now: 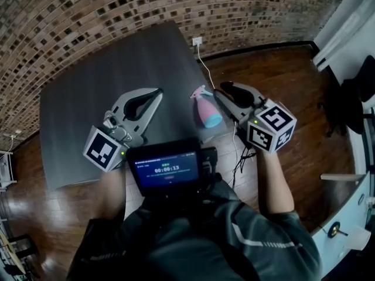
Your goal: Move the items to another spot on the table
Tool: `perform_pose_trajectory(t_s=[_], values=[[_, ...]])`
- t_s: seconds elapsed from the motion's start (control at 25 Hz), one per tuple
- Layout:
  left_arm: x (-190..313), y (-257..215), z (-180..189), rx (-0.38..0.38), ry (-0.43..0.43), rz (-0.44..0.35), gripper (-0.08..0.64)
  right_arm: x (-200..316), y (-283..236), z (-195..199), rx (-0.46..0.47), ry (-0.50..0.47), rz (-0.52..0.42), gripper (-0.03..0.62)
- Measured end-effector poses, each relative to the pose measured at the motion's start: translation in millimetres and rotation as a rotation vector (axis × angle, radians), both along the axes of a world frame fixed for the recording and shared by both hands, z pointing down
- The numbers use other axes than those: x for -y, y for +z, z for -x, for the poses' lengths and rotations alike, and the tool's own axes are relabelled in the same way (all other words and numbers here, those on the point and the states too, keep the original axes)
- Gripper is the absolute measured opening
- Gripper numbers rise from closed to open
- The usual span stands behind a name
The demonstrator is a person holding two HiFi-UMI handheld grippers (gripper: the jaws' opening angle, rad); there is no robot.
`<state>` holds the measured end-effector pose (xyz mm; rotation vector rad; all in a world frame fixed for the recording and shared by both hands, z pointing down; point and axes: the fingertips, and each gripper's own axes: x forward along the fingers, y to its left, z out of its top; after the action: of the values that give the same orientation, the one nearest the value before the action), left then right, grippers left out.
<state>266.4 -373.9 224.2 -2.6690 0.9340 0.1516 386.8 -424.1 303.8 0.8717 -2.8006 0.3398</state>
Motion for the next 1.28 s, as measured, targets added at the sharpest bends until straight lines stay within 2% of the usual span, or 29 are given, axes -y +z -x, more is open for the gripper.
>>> perform_pose_trajectory(t_s=[0.16,0.2,0.24,0.36,0.6,1.28], values=[[2,-9,1,0.006,-0.016,-0.004,-0.003,-2,-16,-2,0.045,0.009,-0.040,0.082],[-2,-7,-2,0.005,-0.021,-0.011,-0.003,-4,-16,-9,0.061,0.029,-0.066,0.015],[-7,-6,-5,0.003,-0.026,-0.019,-0.003,-6,-16,-16,0.076,0.049,-0.092,0.002],[-14,-6,-2,-0.001,-0.036,-0.031,-0.003,-10,-22,-24,0.096,0.082,-0.139,0.002],[-19,-23,8,0.007,-0.016,-0.053,-0.003,-13,-32,-22,0.108,0.130,-0.166,0.000],[-18,-10,22,-0.012,-0.020,-0.036,-0.003,-20,-11,-13,0.059,0.156,-0.169,-0.002]])
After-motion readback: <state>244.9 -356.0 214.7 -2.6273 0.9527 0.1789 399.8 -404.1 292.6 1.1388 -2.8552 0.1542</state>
